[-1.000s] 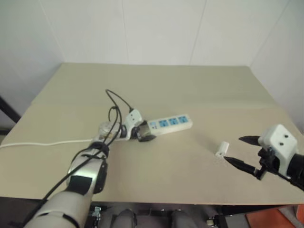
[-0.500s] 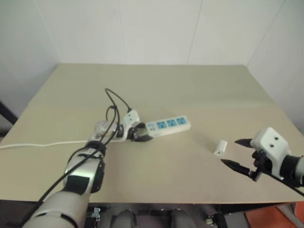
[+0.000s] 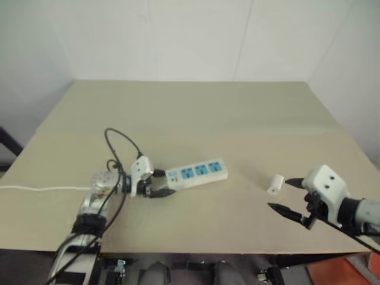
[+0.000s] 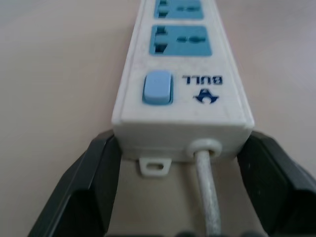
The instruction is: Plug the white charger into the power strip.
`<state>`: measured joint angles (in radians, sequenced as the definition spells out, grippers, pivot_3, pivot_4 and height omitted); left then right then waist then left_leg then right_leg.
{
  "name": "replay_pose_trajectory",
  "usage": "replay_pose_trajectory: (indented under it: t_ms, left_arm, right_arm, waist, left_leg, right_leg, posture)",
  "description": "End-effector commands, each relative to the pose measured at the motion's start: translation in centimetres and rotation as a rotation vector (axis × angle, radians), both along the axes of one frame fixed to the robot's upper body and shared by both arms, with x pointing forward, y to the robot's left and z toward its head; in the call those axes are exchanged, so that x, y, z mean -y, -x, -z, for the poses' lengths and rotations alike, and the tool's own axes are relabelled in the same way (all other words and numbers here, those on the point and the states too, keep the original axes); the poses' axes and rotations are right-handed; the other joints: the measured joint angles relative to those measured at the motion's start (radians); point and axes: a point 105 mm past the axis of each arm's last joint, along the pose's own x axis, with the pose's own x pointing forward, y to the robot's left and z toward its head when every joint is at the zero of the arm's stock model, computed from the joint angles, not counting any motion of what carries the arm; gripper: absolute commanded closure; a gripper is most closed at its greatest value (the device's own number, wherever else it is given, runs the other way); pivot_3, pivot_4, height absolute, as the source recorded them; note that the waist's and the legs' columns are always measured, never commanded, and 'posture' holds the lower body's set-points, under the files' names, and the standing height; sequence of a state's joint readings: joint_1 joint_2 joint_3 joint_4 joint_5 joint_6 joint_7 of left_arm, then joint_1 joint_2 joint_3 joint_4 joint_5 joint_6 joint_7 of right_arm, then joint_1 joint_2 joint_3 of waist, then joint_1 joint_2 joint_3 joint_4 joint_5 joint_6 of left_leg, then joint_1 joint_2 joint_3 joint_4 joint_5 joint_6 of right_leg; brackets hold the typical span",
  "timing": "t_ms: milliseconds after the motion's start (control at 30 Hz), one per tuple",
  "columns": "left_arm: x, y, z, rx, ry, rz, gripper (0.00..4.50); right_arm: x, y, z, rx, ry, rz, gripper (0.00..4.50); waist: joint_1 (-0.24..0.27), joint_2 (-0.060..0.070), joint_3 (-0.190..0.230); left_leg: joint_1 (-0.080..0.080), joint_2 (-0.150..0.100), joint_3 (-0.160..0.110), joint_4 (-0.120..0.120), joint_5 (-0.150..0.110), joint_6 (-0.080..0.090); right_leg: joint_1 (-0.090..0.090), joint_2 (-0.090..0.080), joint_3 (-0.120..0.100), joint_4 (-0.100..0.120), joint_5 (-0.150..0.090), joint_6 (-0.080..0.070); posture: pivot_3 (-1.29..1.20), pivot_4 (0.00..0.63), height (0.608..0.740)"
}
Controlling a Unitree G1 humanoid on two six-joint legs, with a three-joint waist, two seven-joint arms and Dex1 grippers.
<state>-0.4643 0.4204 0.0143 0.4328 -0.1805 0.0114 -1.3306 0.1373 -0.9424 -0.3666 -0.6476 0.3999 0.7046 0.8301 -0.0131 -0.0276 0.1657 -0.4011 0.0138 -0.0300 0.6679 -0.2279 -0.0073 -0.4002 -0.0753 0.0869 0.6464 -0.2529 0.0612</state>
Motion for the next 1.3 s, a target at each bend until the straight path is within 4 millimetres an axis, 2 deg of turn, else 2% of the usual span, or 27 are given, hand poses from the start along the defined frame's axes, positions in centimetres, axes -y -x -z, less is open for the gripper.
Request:
replay_pose_trajectory:
  t_ms: [33, 267, 433, 567, 767, 1133, 1300]
  left_arm:
    - [0.1, 0.6, -1.8, 0.074, 0.090, 0.042, 0.03]
    - [-1.0, 0.1, -2.5, 0.143, 0.105, 0.061, 0.03]
    - [-1.3, -0.7, -3.3, 0.141, 0.228, 0.095, 0.03]
    - [-1.0, -0.8, -2.2, 0.093, 0.182, 0.171, 0.03]
    - [0.3, -0.7, -1.7, 0.071, 0.172, 0.228, 0.03]
    - [1.2, -0.7, 1.1, 0.113, 0.090, 0.185, 0.03]
    - [2.2, -1.1, 1.2, 0.123, 0.107, 0.175, 0.03]
  right_arm:
    - [-0.2, -0.7, -0.8, 0.039, 0.028, -0.028, 0.00]
    - [-0.1, -1.1, -0.9, 0.046, 0.032, -0.035, 0.00]
    - [-0.1, -0.8, -0.9, 0.049, 0.031, -0.025, 0.00]
    - [0.1, -0.6, -1.2, 0.054, 0.031, -0.015, 0.00]
    - [0.9, -0.3, -1.5, 0.056, 0.052, 0.022, 0.00]
    - [0.7, -0.1, -1.6, 0.075, 0.040, 0.046, 0.00]
    - [0.9, -0.4, -1.6, 0.076, 0.050, 0.048, 0.00]
  waist:
    - [0.001, 0.000, 0.000]
    - [0.000, 0.000, 0.000]
    - [0.000, 0.000, 0.000]
    - [-0.001, 0.000, 0.000]
    - [-0.002, 0.000, 0.000]
    - [-0.001, 0.000, 0.000]
    - [0.003, 0.000, 0.000]
  left_leg:
    - [0.000, 0.000, 0.000, 0.000, 0.000, 0.000]
    - [0.000, 0.000, 0.000, 0.000, 0.000, 0.000]
    - [0.000, 0.000, 0.000, 0.001, 0.000, 0.000]
    - [-0.001, 0.000, 0.000, 0.001, 0.000, 0.000]
    - [-0.002, 0.000, 0.000, 0.001, 0.000, 0.000]
    - [-0.002, 0.000, 0.000, 0.001, 0.000, 0.000]
    - [0.000, -0.001, 0.000, 0.001, 0.000, 0.000]
  right_leg:
    - [0.000, 0.000, 0.000, 0.000, 0.000, 0.000]
    - [0.000, 0.000, 0.000, -0.001, 0.000, 0.000]
    - [0.001, 0.000, 0.000, -0.001, 0.000, 0.000]
    - [0.000, 0.000, 0.000, -0.001, 0.000, 0.000]
    - [-0.001, 0.000, 0.000, -0.001, 0.000, 0.000]
    - [-0.001, 0.000, 0.000, -0.001, 0.000, 0.000]
    - [0.002, 0.000, 0.000, -0.001, 0.000, 0.000]
  posture:
    - [0.00, 0.150, 0.740]
    - [0.00, 0.150, 0.740]
    - [0.00, 0.150, 0.740]
    - [0.00, 0.150, 0.740]
    - [0.00, 0.150, 0.740]
    - [0.00, 0.150, 0.740]
    - [0.00, 0.150, 0.740]
